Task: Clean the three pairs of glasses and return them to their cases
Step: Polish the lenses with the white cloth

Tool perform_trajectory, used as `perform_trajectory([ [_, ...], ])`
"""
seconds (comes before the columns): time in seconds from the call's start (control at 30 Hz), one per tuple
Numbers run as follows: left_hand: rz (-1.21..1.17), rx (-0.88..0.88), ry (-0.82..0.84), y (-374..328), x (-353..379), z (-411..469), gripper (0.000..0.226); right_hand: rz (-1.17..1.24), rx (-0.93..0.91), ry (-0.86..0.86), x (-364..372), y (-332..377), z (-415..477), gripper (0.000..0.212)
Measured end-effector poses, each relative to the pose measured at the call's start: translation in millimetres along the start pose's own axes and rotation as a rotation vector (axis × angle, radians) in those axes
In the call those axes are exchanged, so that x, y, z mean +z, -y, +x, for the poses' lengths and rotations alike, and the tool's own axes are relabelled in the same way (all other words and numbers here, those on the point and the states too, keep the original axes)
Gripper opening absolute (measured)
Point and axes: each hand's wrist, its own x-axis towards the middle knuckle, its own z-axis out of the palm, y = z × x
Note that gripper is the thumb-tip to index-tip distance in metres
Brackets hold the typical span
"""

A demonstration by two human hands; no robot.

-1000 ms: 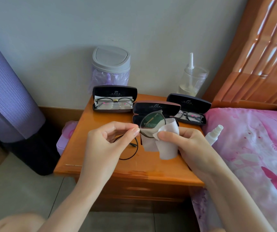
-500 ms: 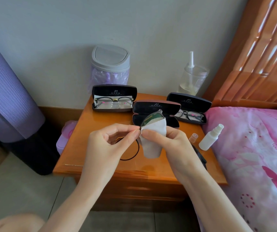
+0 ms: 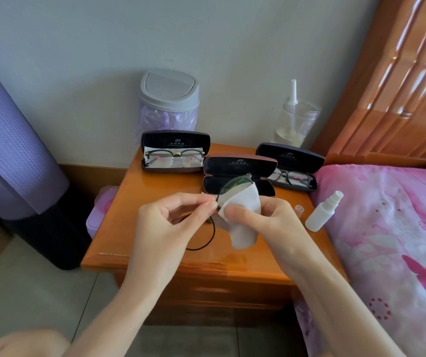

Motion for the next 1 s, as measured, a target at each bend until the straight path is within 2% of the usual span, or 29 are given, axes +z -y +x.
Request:
perform_trajectory([
  [0.13,-0.003,0.000,0.003,-1.8,-0.9,1.8,0.016,-0.034,0.018,0.042,-11.9,1.1,-0.7,0.007],
  [0.33,0.012,0.018,0.006,-0.7,-1.9,3.0,0.016,0.024,0.009,0.019,-10.2,-1.7,0.6,0.013],
  [0.47,0.043,0.040,0.034,0.8,-2.9,3.0,0.018,0.098,-0.019,0.002,0.9,-2.8,2.4,0.033],
  [0.63,0.046,0.054,0.062,-0.5,-3.0,3.0,0.016,0.173,-0.064,-0.019,9.0,1.8,6.3,0.030],
  [0.8,0.046,0.034,0.044,-0.4,-2.7,1.9,0.015,0.265,-0.039,-0.110,8.0,10.4,12.3,0.032],
  [1.0,0.044,0.030,0.012,-0.6,-2.0,1.6,0.014,0.254,-0.037,-0.167,7.0,4.7,11.3,0.034],
])
